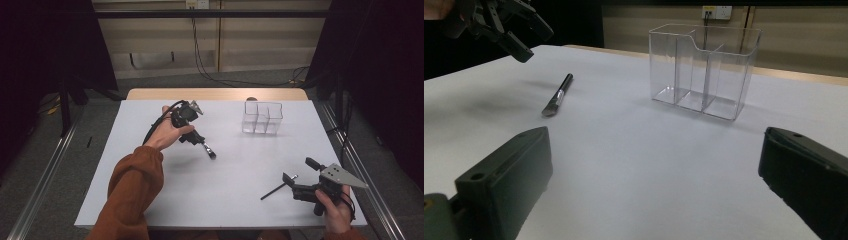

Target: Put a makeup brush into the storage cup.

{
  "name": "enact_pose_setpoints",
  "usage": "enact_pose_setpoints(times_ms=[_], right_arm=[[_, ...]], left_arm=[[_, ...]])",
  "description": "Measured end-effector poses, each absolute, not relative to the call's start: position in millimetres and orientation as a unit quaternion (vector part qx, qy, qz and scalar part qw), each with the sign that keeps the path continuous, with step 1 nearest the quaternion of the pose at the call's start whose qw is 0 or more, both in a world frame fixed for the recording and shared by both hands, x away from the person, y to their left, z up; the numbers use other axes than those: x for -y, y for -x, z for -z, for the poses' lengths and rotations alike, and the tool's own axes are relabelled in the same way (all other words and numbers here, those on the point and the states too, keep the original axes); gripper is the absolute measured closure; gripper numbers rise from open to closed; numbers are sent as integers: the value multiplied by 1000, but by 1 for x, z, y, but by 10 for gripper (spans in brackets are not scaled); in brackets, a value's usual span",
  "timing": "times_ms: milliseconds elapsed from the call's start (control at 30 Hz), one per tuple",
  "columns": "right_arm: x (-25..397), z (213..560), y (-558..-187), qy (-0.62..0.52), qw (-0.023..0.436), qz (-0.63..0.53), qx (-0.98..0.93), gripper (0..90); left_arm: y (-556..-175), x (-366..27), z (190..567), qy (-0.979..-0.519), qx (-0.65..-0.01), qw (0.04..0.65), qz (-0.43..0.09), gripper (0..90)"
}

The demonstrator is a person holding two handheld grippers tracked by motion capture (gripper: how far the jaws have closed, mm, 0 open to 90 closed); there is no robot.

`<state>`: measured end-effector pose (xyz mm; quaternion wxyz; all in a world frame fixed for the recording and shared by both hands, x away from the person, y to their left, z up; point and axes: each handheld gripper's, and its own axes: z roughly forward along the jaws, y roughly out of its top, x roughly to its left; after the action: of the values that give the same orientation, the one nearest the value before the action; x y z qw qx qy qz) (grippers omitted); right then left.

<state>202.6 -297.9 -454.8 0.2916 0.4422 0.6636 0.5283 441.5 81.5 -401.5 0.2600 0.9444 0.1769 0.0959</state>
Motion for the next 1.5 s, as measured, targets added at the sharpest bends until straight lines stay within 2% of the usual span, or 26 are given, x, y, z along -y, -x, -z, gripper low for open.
enact_pose_setpoints(times_ms=[667,767,1500], right_arm=[[297,455,-202,-442,289,-528,-665,8],[297,455,-202,-443,288,-528,-665,8],[297,455,-201,-436,286,-531,-667,13]], left_arm=[[-453,-60,425,-975,-61,208,-44,69],[-455,-59,429,-980,-42,192,-37,106],[-469,-48,448,-988,-25,146,-49,118]])
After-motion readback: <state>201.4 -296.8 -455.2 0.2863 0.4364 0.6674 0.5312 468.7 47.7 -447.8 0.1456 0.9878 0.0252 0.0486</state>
